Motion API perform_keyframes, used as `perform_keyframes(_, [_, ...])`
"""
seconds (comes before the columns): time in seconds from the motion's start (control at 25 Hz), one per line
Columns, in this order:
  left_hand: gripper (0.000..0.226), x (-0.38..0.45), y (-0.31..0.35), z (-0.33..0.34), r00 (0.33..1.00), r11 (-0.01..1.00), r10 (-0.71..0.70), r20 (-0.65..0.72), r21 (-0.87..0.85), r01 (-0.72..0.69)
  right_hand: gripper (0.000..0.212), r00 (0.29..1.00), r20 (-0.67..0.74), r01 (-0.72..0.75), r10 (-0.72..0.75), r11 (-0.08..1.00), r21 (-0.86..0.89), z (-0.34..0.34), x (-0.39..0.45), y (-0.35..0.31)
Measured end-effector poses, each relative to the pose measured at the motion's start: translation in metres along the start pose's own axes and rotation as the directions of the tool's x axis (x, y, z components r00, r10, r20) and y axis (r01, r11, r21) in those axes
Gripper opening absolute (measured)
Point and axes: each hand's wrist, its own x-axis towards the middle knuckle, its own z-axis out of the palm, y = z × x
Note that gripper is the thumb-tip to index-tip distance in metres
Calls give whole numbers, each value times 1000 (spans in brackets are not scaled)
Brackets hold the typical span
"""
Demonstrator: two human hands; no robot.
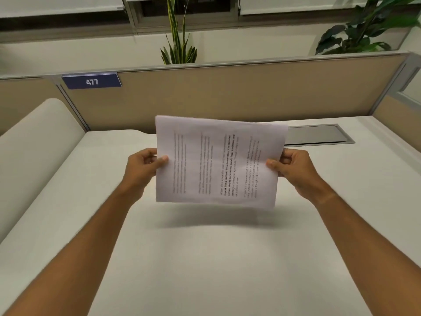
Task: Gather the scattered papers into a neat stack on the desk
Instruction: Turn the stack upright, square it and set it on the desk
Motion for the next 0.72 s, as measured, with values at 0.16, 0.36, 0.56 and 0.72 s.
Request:
perform_keyframes(0.16, [8,-5,-12,11,986,987,138,-92,96,-130,25,993,-63,93,-100,990,-104,10,-4,-1])
perform_keyframes(0.36, [16,-16,-38,13,991,990,104,-87,109,-95,25,998,-30,56,-59,995,-85,12,-10,20])
perform_keyframes(0.56, [23,-23,-55,23,998,998,11,-58,55,-7,19,999,-35,-44,42,996,-74,18,-19,42])
perform_keyframes(0.72, [15,-13,-49,24,985,989,-146,-88,3,147,14,993,-112,-48,44,998,-29,13,-11,31])
